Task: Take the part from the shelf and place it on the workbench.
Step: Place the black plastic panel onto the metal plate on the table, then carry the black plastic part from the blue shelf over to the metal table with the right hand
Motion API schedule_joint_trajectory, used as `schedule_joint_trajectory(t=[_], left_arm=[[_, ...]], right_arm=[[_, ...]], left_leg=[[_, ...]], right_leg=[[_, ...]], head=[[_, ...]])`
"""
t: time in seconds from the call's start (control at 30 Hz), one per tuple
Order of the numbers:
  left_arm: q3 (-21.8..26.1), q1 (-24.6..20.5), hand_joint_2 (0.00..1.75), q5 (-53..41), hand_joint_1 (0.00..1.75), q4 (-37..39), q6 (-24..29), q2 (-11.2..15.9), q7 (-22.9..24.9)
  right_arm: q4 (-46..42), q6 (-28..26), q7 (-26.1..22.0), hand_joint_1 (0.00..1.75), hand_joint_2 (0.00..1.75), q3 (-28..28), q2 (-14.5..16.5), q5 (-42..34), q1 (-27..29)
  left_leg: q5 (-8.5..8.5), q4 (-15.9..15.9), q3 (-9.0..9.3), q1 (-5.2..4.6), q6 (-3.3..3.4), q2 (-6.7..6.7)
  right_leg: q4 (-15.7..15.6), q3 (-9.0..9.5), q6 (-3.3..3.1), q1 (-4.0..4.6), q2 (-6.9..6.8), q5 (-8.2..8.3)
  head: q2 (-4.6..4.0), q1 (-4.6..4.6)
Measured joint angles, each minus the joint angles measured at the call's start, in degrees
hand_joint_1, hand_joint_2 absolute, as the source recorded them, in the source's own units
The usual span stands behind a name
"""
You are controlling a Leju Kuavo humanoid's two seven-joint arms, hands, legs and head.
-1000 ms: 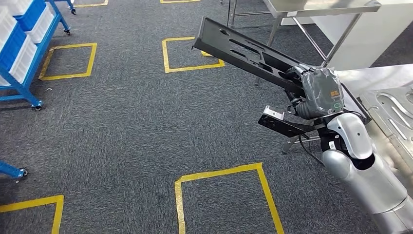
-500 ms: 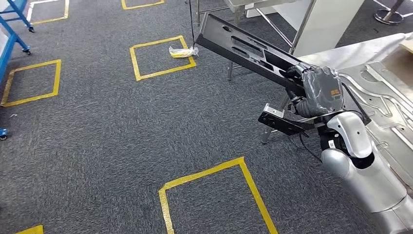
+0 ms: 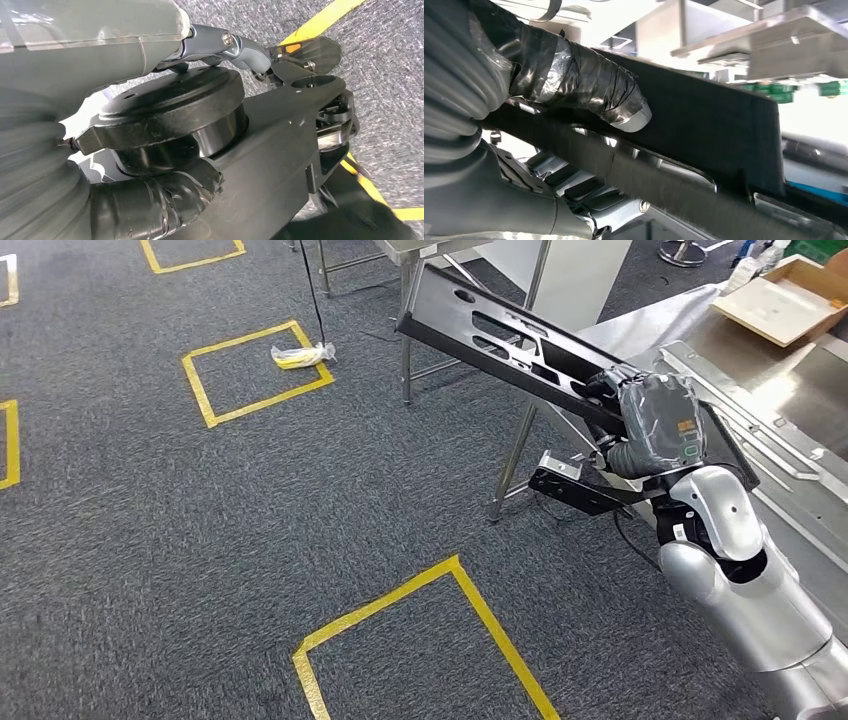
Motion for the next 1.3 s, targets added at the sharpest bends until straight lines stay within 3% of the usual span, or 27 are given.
schedule_joint_trajectory(t=[0.03, 0.07, 0.13, 0.17, 0.23, 0.3, 0.33, 0.37, 0.4, 0.47, 0.5, 0.53, 0.57, 0.63, 0.67, 0.7, 0.73, 0.8, 0.87, 0.93, 1.0, 1.03, 1.07, 1.13, 1.2, 1.23, 1.3], left_arm=[[0.0, 0.13, 1.75, 0.02, 0.0, 0.0, 0.05, 0.01, -0.01], [0.0, 0.27, 1.75, 0.03, 0.0, 0.0, 0.12, 0.02, -0.01], [0.0, 0.57, 1.75, 0.05, 0.0, 0.05, 0.23, 0.09, -0.02], [0.0, 0.69, 1.75, 0.09, 0.0, 0.09, 0.27, 0.17, -0.05], [0.0, 0.84, 1.75, 0.19, 0.0, 0.15, 0.28, 0.3, -0.1], [0.0, 0.92, 1.75, 0.25, 0.0, 0.16, 0.3, 0.32, -0.13], [0.0, 0.91, 1.75, 0.26, 0.0, 0.16, 0.31, 0.33, -0.25], [0.0, 0.81, 1.75, 0.27, 0.0, 0.16, 0.32, 0.33, -0.41], [0.0, 0.62, 1.75, 0.3, 0.0, 0.16, 0.32, 0.33, -0.61], [0.0, 0.07, 1.75, 0.38, 0.0, 0.15, 0.31, 0.29, -0.95], [0.0, -0.16, 1.75, 0.43, 0.0, 0.15, 0.3, 0.29, -1.03], [0.0, -0.32, 1.75, 0.47, 0.0, 0.15, 0.3, 0.28, -1.07], [0.0, -0.42, 1.75, 0.54, 0.0, 0.15, 0.3, 0.27, -1.08], [0.0, -0.37, 1.75, 0.71, 0.0, 0.16, 0.3, 0.28, -1.08], [0.0, -0.32, 1.75, 0.78, 0.0, 0.16, 0.29, 0.3, -1.09], [0.01, -0.31, 1.75, 0.83, 0.0, 0.16, 0.26, 0.31, -1.09], [0.01, -0.37, 1.75, 0.85, 0.0, 0.16, 0.22, 0.28, -1.09], [0.02, -0.5, 1.75, 0.86, 0.0, 0.13, 0.18, 0.12, -1.04], [0.02, -0.35, 1.75, 0.83, 0.0, 0.1, 0.21, -0.04, -0.98], [0.02, -0.05, 1.75, 0.8, 0.0, 0.09, 0.27, -0.08, -0.93], [0.02, 0.26, 1.75, 0.81, 0.0, 0.1, 0.34, -0.08, -0.92], [0.02, 0.41, 1.75, 0.81, 0.0, 0.11, 0.38, -0.07, -0.91], [0.02, 0.59, 1.75, 0.81, 0.0, 0.11, 0.44, -0.07, -0.91], [0.02, 0.97, 1.75, 0.83, 0.0, 0.14, 0.55, -0.02, -0.91], [0.02, 1.25, 1.75, 0.88, 0.0, 0.26, 0.62, 0.11, -0.92], [0.02, 1.33, 1.75, 0.91, 0.0, 0.32, 0.62, 0.18, -0.91], [0.02, 1.33, 1.75, 0.95, 0.0, 0.35, 0.65, 0.18, -0.87]], right_arm=[[0.09, 0.0, 0.03, 1.75, 1.75, 0.0, 0.0, 0.08, 0.07], [0.16, 0.0, 0.08, 1.75, 1.75, 0.0, -0.01, 0.15, 0.09], [0.28, 0.0, 0.26, 1.75, 1.75, 0.01, -0.04, 0.47, 0.04], [0.32, -0.01, 0.43, 1.75, 1.75, 0.01, -0.08, 0.73, -0.06], [0.44, 0.04, 0.91, 1.75, 1.75, -0.01, -0.22, 1.19, -0.15], [0.5, 0.41, 1.34, 1.75, 1.75, -0.11, -0.58, 0.96, -0.14], [0.53, 0.72, 1.54, 1.75, 1.75, -0.21, -0.79, 0.71, -0.23], [0.54, 1.02, 1.72, 1.75, 1.75, -0.32, -0.94, 0.49, -0.39], [0.56, 1.3, 1.88, 1.75, 1.75, -0.39, -1.03, 0.38, -0.52], [0.69, 1.64, 2.04, 1.75, 1.75, -0.44, -1.06, 0.37, -0.64], [0.8, 1.75, 2.08, 1.75, 1.75, -0.44, -1.06, 0.37, -0.6], [0.94, 1.81, 2.16, 1.75, 1.75, -0.44, -1.06, 0.37, -0.56], [1.06, 1.9, 2.28, 1.75, 1.75, -0.44, -1.06, 0.37, -0.54], [1.22, 2.29, 2.59, 1.75, 1.75, -0.43, -1.04, 0.37, -0.55], [1.27, 2.68, 2.73, 1.75, 1.75, -0.39, -1.02, 0.37, -0.59], [1.31, 3.08, 2.84, 1.75, 1.75, -0.36, -0.99, 0.38, -0.61], [1.33, 3.45, 2.92, 1.75, 1.75, -0.32, -0.99, 0.38, -0.61], [1.31, 3.81, 3.02, 1.75, 1.75, -0.29, -1.18, 0.39, -0.63], [1.26, 3.88, 3.04, 1.75, 1.75, -0.3, -1.44, 0.39, -1.01], [1.25, 3.87, 3.02, 1.75, 1.75, -0.31, -1.54, 0.43, -1.51], [1.28, 3.82, 3.0, 1.75, 1.75, -0.31, -1.69, 0.43, -1.3], [1.33, 3.79, 3.0, 1.75, 1.75, -0.31, -1.88, 0.39, -0.93], [1.39, 3.78, 3.01, 1.75, 1.75, -0.32, -2.11, 0.34, -0.59], [1.59, 3.81, 3.03, 1.75, 1.75, -0.46, -2.65, 0.2, -0.1], [2.0, 3.99, 3.17, 1.75, 1.75, -0.71, -3.02, -0.08, 0.04], [2.22, 4.09, 3.25, 1.75, 1.75, -0.92, -3.17, -0.26, 0.2], [2.55, 4.19, 3.4, 1.75, 1.75, -1.5, -3.64, -0.6, 0.6]], left_leg=[[-0.47, 0.02, 0.49, 0.04, -0.11, 0.68], [-1.01, 0.04, 1.12, 0.11, -0.3, 1.35], [-2.25, 0.06, 2.47, 0.07, -0.92, 2.53], [-2.78, 0.06, 2.98, -0.06, -1.29, 3.07], [-3.57, -0.1, 3.58, -0.44, -1.92, 4.23], [-4.42, -0.22, 4.19, -0.51, -2.48, 5.19], [-4.99, 0.51, 4.12, -0.42, -2.7, 4.54], [-5.84, 2.51, 3.26, -0.34, -2.88, 3.26], [-6.99, 6.12, 1.28, -0.23, -2.98, 1.57], [-8.94, 15.14, -4.62, -0.24, -3.11, -0.51], [-8.77, 18.19, -7.29, -0.29, -3.08, -0.78], [-7.27, 18.85, -8.9, -0.35, -2.94, -0.9], [-4.51, 17.13, -9.43, -0.41, -2.68, -1.11], [1.76, 9.9, -8.25, -0.5, -1.88, -2.91], [3.65, 6.71, -7.31, -0.5, -1.43, -4.02], [4.19, 4.56, -6.45, -0.51, -0.98, -4.82], [3.71, 3.48, -5.76, -0.53, -0.53, -5.07], [2.95, 1.4, -4.16, -0.49, 0.1, -3.95], [2.74, -0.45, -2.22, -0.27, 0.43, -2.85], [2.34, -1.54, -0.64, -0.19, 0.49, -1.75], [1.39, -1.77, 0.53, -0.13, 0.39, -0.61], [0.74, -1.76, 1.24, -0.06, 0.3, -0.05], [0.03, -1.73, 2.11, 0.03, 0.14, 0.52], [-1.67, -1.68, 4.02, 0.17, -0.43, 1.73], [-3.28, -1.63, 5.6, 0.01, -1.31, 2.95], [-3.89, -1.61, 6.17, -0.18, -1.68, 3.53], [-4.12, -0.61, 6.46, -0.36, -2.24, 4.24]], right_leg=[[-0.14, -0.42, 0.34, -0.37, -0.25, 1.23], [-2.61, 0.4, 0.66, -0.67, -0.7, 3.5], [-9.99, 3.65, 1.04, -0.57, -3.02, 7.53], [-12.7, 4.99, 0.74, -0.28, -4.14, 8.3], [-14.14, 5.75, -0.35, 0.51, -4.84, 7.6], [-14.43, 6.08, -1.43, 0.45, -3.42, 6.97], [-14.57, 6.48, -1.9, 0.31, -2.67, 6.68], [-14.74, 7.0, -2.34, 0.14, -2.0, 6.41], [-14.85, 7.58, -2.74, 0.04, -1.35, 6.08], [-14.88, 8.66, -3.27, 0.19, -0.02, 5.25], [-14.88, 9.3, -3.36, 0.28, 0.78, 4.77], [-14.88, 10.02, -3.38, 0.32, 1.62, 4.26], [-14.88, 10.79, -3.34, 0.33, 2.51, 3.73], [-14.92, 12.14, -3.15, 0.25, 4.18, 2.71], [-14.96, 12.51, -2.93, 0.18, 5.04, 2.32], [-15.09, 12.64, -2.6, -0.03, 5.81, 2.08], [-15.1, 12.64, -2.2, -0.17, 6.45, 2.12], [-14.89, 12.6, -1.57, -0.31, 6.96, 2.56], [-12.89, 11.85, -1.22, 0.01, 4.5, 2.42], [-7.66, 8.67, -0.66, 0.12, 1.28, 0.59], [-2.36, 4.39, 0.05, -0.24, 0.26, -1.4], [-1.7, 3.08, 0.38, -0.5, 0.07, -1.29], [-2.91, 2.67, 0.65, -0.8, -0.2, -0.03], [-9.64, 3.97, 1.13, -1.23, -2.0, 5.5], [-14.8, 4.94, 0.78, -0.68, -4.27, 9.16], [-15.52, 4.97, 0.24, -0.38, -4.68, 9.6], [-15.18, 5.18, -1.11, -0.17, -3.41, 9.07]], head=[[0.0, -0.01], [0.0, -0.01], [0.0, 0.03], [0.0, 0.02], [0.0, 0.02], [0.0, 0.0], [0.0, -0.02], [0.0, -0.04], [0.0, -0.07], [0.0, -0.1], [0.0, -0.09], [0.0, -0.09], [0.0, -0.09], [0.0, -0.06], [0.0, -0.05], [0.0, -0.04], [0.0, -0.04], [0.0, -0.06], [0.0, 0.0], [0.0, 0.05], [0.0, 0.04], [0.0, 0.05], [0.0, 0.04], [0.0, 0.06], [0.0, 0.07], [0.0, 0.08], [0.0, 0.05]])
